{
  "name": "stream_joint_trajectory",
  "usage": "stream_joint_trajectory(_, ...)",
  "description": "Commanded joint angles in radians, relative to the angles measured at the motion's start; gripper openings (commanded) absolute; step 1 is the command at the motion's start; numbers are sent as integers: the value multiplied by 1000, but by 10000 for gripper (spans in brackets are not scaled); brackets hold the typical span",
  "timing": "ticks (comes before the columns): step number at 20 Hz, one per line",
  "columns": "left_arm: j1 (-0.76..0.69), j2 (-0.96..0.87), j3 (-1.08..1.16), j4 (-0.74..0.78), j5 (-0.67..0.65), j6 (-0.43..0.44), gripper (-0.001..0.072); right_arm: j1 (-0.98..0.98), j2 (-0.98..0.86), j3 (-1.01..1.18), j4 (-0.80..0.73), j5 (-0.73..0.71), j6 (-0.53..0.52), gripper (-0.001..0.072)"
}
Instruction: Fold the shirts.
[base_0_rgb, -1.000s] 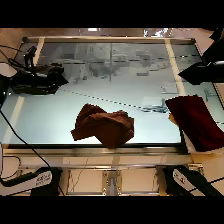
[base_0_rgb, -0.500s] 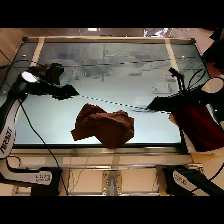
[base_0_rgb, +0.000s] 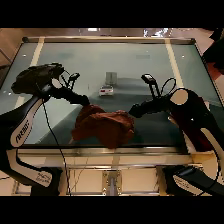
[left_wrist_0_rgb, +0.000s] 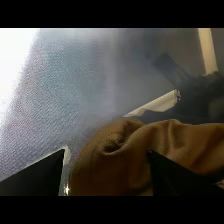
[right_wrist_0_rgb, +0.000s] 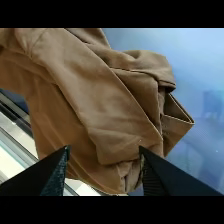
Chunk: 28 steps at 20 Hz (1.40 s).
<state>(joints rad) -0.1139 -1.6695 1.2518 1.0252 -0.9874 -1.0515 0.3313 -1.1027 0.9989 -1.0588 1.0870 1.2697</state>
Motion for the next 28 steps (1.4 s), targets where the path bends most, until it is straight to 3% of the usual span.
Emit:
stream_joint_trajectory(1,-8,-10,3,10,-52,48,552,52,-32,-3,-49,-41,2,485)
stream_joint_trajectory(3,-10,-10,3,11,-103,84,478,51,-63,-2,-48,-53,5,485)
stream_joint_trajectory(5,-10,-10,3,11,-108,88,459,52,-85,-2,-35,-68,6,485)
stream_joint_trajectory(7,-11,-11,3,2,-106,92,337,52,-100,-3,-19,-60,5,485)
stream_joint_trajectory(9,-11,-13,3,-16,-92,99,337,52,-117,-3,-18,-42,5,486)
stream_joint_trajectory(10,-11,-18,3,-20,-86,99,303,52,-129,-3,-18,-28,5,486)
stream_joint_trajectory(12,-11,-36,3,-53,-87,99,56,52,-163,-3,-9,5,4,495)
stream_joint_trajectory(13,-11,-44,3,-71,-87,99,11,52,-184,-3,-3,21,3,495)
stream_joint_trajectory(20,-11,-59,3,-118,-79,98,10,146,-247,-3,56,13,-94,494)
stream_joint_trajectory(23,-11,-59,3,-121,-79,98,10,218,-247,-3,-68,-95,-95,492)
stream_joint_trajectory(26,-11,-59,3,-122,-79,98,10,236,-247,-3,-216,-185,-20,490)
stream_joint_trajectory(27,-11,-59,3,-122,-79,98,10,235,-247,-3,-249,-198,-8,481)
stream_joint_trajectory(28,-11,-59,3,-122,-79,98,10,236,-247,-3,-270,-200,-5,423)
